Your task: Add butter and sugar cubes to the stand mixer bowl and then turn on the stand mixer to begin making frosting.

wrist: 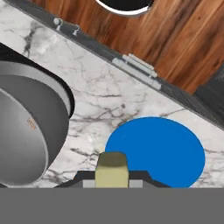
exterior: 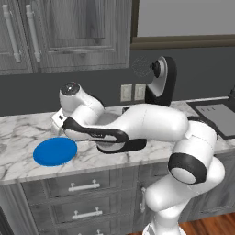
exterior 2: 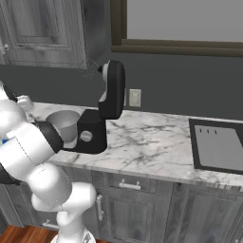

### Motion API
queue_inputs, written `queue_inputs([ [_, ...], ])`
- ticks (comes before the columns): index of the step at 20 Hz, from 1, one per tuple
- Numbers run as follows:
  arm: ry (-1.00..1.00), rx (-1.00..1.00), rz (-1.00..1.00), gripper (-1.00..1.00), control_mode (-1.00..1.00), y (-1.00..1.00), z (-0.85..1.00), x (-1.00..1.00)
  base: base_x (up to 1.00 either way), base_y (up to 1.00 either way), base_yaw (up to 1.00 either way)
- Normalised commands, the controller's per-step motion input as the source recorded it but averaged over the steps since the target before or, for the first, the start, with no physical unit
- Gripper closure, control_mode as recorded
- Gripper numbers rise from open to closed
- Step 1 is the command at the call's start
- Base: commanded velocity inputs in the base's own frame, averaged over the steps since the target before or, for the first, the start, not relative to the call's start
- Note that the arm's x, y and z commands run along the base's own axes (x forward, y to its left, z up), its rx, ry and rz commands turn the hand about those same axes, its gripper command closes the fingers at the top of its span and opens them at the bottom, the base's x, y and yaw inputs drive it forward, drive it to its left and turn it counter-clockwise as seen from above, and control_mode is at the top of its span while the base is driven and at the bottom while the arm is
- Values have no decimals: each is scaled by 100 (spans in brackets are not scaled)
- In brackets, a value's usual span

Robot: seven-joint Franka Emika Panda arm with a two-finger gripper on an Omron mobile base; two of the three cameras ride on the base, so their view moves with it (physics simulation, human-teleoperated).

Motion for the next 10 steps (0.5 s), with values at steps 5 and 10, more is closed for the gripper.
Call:
queue_inputs([
  [5,17,0,-7,100,-100,-80,30,31,0,0,0],
  [10,7,-2,-1,100,-100,-65,0,40,0,0,0],
])
